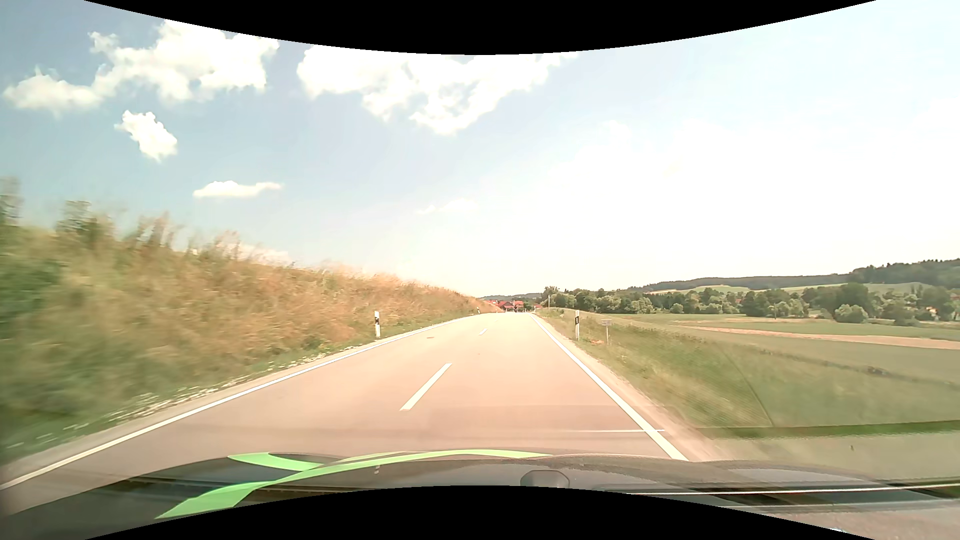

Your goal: Follow the waypoints while adhering to traffic rules and regulations

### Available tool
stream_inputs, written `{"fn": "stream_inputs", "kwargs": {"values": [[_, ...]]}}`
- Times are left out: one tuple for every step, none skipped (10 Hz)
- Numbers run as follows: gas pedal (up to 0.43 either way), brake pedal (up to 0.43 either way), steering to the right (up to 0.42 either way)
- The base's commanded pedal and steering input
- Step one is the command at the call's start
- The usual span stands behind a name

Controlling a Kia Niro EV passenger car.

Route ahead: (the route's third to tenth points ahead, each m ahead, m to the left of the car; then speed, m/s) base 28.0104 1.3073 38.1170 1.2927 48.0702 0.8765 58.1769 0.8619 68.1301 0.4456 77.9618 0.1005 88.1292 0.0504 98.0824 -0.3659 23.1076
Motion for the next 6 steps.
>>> {"fn": "stream_inputs", "kwargs": {"values": [[0.350, 0.000, 0.009], [0.350, 0.000, 0.007], [0.350, 0.000, 0.006], [0.350, 0.000, 0.004], [0.350, 0.000, 0.004], [0.350, 0.000, 0.003]]}}
